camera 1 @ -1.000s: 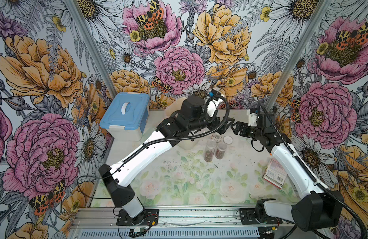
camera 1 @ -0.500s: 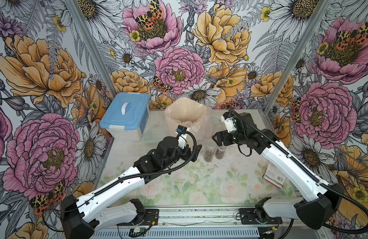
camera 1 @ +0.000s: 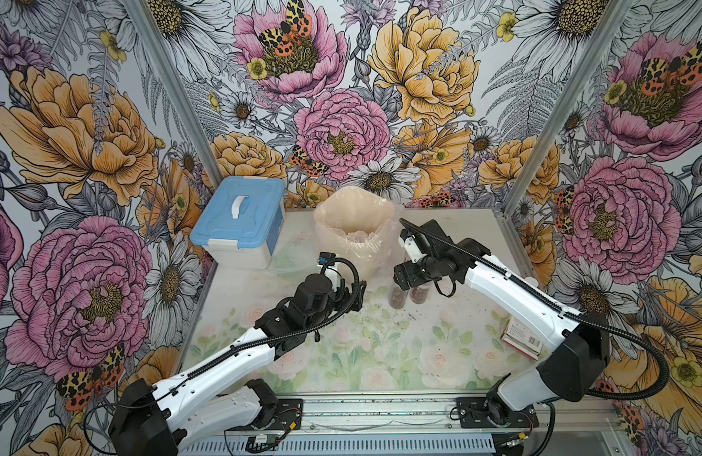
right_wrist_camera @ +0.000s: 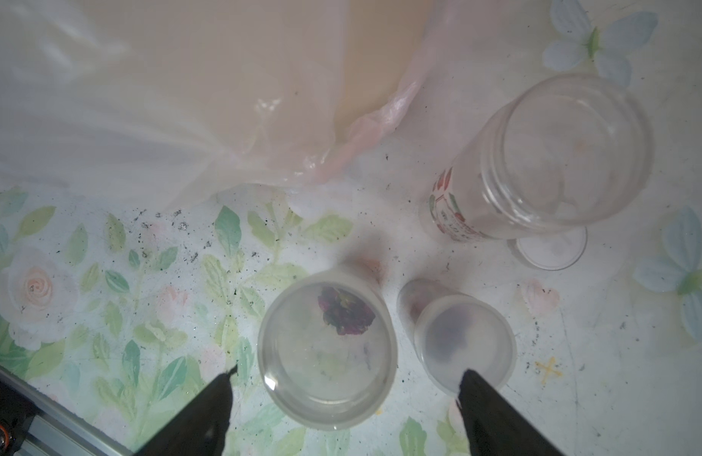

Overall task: Empty the moldy dried flower tea in the jars
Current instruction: Pick up the jar from the center of the board.

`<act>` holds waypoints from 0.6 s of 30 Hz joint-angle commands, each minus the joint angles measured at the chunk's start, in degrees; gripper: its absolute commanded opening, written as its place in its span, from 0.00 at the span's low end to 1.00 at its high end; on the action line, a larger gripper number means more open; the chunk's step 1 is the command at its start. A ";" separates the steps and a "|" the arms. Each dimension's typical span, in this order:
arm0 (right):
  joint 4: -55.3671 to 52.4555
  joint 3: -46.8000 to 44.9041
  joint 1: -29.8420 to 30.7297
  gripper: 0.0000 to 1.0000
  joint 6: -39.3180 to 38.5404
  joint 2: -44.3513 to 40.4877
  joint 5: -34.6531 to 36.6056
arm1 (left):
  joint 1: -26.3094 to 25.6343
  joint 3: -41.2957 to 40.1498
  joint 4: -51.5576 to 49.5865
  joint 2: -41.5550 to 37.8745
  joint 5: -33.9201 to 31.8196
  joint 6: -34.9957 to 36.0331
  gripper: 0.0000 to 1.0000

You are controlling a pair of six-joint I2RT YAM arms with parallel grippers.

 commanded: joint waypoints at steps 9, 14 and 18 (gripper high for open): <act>-1.03 3.28 1.36 0.80 -1.47 4.00 3.53 | 0.88 -0.96 3.68 0.90 1.22 -1.43 0.99; -1.00 4.32 1.93 0.76 -1.50 5.40 4.02 | 1.05 -0.88 4.26 1.81 1.57 -1.31 0.99; -0.94 4.77 2.39 0.72 -1.60 6.35 4.29 | 1.05 -0.86 4.68 2.68 2.16 -1.43 0.99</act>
